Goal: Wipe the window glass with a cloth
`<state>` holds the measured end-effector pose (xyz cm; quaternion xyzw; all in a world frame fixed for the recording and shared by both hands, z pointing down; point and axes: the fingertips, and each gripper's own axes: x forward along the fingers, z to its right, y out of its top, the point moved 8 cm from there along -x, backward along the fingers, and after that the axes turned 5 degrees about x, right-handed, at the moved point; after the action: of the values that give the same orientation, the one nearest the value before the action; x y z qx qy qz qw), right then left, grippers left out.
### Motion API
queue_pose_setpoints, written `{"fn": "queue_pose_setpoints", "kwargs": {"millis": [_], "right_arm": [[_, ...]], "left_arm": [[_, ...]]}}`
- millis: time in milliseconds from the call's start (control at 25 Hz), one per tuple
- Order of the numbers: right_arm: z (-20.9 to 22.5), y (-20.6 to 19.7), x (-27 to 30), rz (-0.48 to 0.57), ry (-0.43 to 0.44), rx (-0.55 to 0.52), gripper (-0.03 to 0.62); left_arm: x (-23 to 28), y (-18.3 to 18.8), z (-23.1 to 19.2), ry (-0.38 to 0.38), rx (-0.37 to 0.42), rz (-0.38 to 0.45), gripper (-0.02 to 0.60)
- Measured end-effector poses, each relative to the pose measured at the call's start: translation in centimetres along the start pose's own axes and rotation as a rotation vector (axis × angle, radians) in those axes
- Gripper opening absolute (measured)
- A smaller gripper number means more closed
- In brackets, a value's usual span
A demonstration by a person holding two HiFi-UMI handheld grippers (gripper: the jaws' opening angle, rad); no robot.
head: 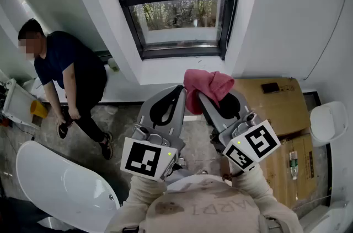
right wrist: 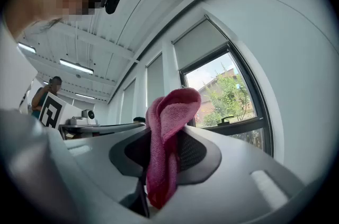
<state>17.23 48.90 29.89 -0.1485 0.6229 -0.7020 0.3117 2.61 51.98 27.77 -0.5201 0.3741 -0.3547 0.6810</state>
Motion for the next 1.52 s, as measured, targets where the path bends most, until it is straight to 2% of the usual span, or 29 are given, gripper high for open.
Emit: {"fn": "queue_pose_setpoints", "kwargs": {"millis": [480, 680, 960, 1080, 1320, 1520], "right_arm": [[-0.4, -0.8, 2.9, -0.009, -0.005, 0.002, 0.126], [-0.2, -1.0, 5.4, 0.004, -0.013, -0.005, 0.127], [0.1, -0.4, 9.5, 0.028, -0.021, -0.031, 0.126], [0.3, -0.6, 10.6, 0.017, -0.05, -0.042, 0.126], [3.1, -1.4, 12.2, -0.012, -0.091, -0.072, 0.126], [7.5, -1.7, 14.0, -0.014, -0.087, -0.059, 0.126]], "left_arm": [[0.1, -0.8, -2.8, -0.016, -0.009, 0.003, 0.0], [0.7, -1.1, -5.3, -0.005, 0.006, 0.026, 0.0], [2.0, -1.1, -9.8, -0.029, 0.023, 0.079, 0.0], [2.7, -1.4, -11.3, -0.038, 0.019, 0.085, 0.0], [6.2, -2.9, -13.0, -0.055, -0.021, 0.09, 0.0], [10.9, -4.2, -13.7, -0.055, -0.024, 0.075, 0.0]]}}
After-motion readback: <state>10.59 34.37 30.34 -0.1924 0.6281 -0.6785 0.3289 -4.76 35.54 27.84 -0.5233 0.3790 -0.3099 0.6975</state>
